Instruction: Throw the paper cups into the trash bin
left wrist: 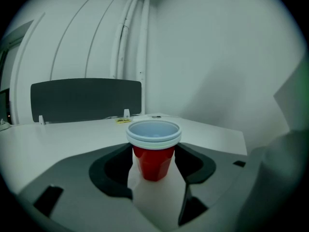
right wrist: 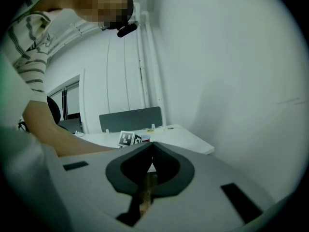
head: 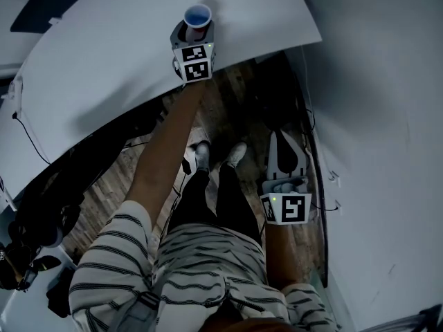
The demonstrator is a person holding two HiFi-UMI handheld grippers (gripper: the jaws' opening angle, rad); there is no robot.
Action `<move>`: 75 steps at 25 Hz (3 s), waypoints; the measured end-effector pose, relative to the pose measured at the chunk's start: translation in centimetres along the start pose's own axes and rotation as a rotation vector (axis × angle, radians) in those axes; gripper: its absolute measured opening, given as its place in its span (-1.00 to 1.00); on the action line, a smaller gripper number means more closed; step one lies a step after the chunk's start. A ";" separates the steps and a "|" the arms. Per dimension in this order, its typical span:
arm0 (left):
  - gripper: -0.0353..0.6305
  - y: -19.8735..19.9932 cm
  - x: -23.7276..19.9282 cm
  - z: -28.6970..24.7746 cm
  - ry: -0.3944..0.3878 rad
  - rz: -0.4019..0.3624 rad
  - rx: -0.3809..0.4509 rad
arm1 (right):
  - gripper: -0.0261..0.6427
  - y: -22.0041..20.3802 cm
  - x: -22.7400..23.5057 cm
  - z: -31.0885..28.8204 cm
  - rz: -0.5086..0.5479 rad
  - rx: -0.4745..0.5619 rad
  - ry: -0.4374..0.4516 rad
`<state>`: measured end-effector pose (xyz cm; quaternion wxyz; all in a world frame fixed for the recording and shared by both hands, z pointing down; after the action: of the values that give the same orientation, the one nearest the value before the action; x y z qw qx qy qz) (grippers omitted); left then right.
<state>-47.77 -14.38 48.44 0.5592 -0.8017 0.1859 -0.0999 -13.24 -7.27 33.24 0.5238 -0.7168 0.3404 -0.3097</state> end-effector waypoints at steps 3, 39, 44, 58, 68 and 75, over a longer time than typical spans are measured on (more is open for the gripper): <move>-0.03 0.3 0.1 0.2 -0.004 0.002 0.009 | -0.89 0.1 0.0 0.0 -0.010 0.002 0.000; -0.04 11.1 8.9 15.1 -0.178 -0.008 0.170 | -0.89 5.3 1.2 6.1 -0.033 0.089 -0.135; -0.04 13.6 10.7 18.3 -0.220 -0.021 0.203 | -0.89 6.7 1.2 7.1 -0.031 0.119 -0.162; -0.04 15.3 16.2 27.9 -0.347 -0.030 0.213 | -0.89 8.3 0.9 11.5 -0.007 0.135 -0.208; -0.04 15.5 19.2 31.2 -0.441 -0.058 0.220 | -0.89 9.2 1.1 13.7 -0.011 0.167 -0.255; -0.04 15.9 21.1 32.5 -0.517 -0.093 0.234 | -0.89 9.4 1.4 15.1 -0.012 0.192 -0.301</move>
<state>-19.58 0.08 21.02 0.6715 -0.7384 -0.0124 0.0614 -1.90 -2.35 20.42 0.6328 -0.7040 0.2226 -0.2331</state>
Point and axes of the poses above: the fingertips, and each gripper's own axes: z backward along the fingers, x to its right, y out of its top, the point moved 3 cm from there along z, backward along the fingers, and after that the axes turned 9 degrees about -y, right-handed, at the moved point
